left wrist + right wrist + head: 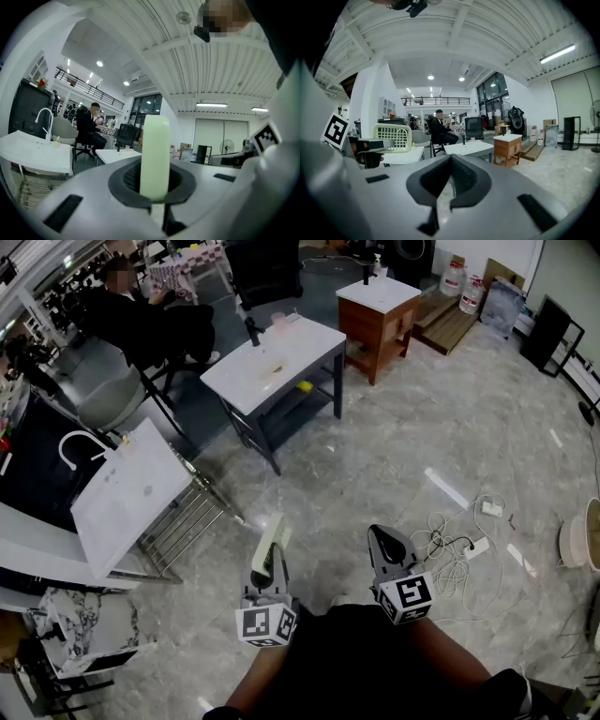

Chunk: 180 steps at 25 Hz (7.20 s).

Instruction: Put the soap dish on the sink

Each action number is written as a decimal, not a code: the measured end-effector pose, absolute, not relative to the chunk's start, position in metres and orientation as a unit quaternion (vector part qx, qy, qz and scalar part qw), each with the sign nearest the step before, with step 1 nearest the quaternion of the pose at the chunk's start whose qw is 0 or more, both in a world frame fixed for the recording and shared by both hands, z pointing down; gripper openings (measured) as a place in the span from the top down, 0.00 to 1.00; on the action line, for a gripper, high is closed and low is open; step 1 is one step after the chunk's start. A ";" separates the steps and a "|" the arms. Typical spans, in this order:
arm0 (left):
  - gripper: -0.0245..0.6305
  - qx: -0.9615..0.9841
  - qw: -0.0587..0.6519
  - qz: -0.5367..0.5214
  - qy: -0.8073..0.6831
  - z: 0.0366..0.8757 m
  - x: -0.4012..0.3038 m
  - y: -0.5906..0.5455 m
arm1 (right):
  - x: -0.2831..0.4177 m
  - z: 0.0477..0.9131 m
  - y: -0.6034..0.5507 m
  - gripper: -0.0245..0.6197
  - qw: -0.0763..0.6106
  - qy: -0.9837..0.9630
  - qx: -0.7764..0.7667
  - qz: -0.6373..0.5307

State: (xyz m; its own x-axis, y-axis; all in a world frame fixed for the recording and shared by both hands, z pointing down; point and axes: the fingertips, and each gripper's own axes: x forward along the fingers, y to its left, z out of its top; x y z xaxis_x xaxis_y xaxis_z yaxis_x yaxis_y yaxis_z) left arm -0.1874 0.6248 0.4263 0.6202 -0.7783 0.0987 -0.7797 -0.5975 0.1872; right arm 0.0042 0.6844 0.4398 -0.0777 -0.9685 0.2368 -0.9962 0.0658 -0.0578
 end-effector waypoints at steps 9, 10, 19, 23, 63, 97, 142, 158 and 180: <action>0.93 0.894 0.109 0.019 -0.433 0.433 -0.172 0.623 | 0.027 0.455 0.693 0.96 0.042 -0.718 0.679 0.145; 0.93 0.895 0.108 0.019 -0.433 0.434 -0.170 0.620 | 0.030 0.457 0.692 0.96 0.042 -0.718 0.679 0.146; 0.93 0.902 0.126 0.022 -0.412 0.437 -0.142 0.579 | 0.053 0.471 0.669 0.96 0.041 -0.710 0.684 0.160; 0.93 0.906 0.133 0.024 -0.400 0.445 -0.123 0.546 | 0.068 0.479 0.648 0.96 0.048 -0.696 0.696 0.172; 0.93 0.894 0.215 -0.011 -0.394 0.482 -0.106 0.123 | 0.083 0.487 0.221 0.96 0.139 -0.725 0.649 0.187; 0.93 0.824 0.256 0.028 -0.505 0.498 -0.032 -0.064 | 0.156 0.501 -0.077 0.96 0.088 -0.834 0.508 0.199; 0.93 0.729 0.339 0.071 -0.591 0.648 -0.060 -0.323 | 0.141 0.575 -0.260 0.96 0.181 -0.868 0.425 0.184; 0.93 0.700 0.394 0.001 -0.596 0.707 -0.103 -0.398 | 0.105 0.614 -0.298 0.96 0.236 -0.858 0.412 0.197; 0.93 0.600 0.482 -0.067 -0.634 0.762 -0.140 -0.416 | 0.106 0.638 -0.326 0.96 0.250 -0.828 0.444 0.234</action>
